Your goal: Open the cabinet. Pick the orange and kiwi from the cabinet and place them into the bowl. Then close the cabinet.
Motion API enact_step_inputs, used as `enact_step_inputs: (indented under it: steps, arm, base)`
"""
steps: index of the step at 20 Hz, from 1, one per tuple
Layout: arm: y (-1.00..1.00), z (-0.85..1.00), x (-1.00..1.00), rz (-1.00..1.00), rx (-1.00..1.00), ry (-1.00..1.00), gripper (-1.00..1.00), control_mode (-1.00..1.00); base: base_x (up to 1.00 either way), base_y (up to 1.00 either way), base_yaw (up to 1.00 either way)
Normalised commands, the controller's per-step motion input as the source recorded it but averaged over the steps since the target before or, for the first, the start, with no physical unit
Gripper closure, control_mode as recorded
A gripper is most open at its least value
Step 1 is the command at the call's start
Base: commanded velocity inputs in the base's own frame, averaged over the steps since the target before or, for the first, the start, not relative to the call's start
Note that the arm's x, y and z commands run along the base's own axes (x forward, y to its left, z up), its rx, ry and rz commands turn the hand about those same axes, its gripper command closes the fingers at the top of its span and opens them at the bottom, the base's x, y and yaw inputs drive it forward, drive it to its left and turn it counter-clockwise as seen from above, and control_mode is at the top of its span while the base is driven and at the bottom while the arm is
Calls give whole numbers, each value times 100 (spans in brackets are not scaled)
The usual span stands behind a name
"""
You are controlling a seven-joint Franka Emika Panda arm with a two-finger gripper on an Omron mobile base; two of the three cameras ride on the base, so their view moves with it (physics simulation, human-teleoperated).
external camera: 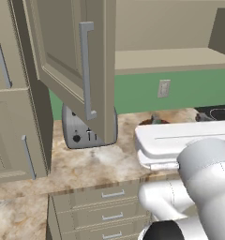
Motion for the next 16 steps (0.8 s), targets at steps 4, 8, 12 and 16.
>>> enact_step_inputs:
  steps: [4, 8, 12, 16]
  arm:
    - [61, -14, 40, 0, 0, -16, -100, -100]
    - [65, -18, 54, 0, 0, -15, -100, -100]
    - [68, -29, 62, 0, 0, -9, -100, -100]
    - [62, -31, 65, -2, 0, -9, -100, -100]
  base:
    - [0, 0, 0]
    - [0, 0, 0]
    - [0, 0, 0]
    - [0, 0, 0]
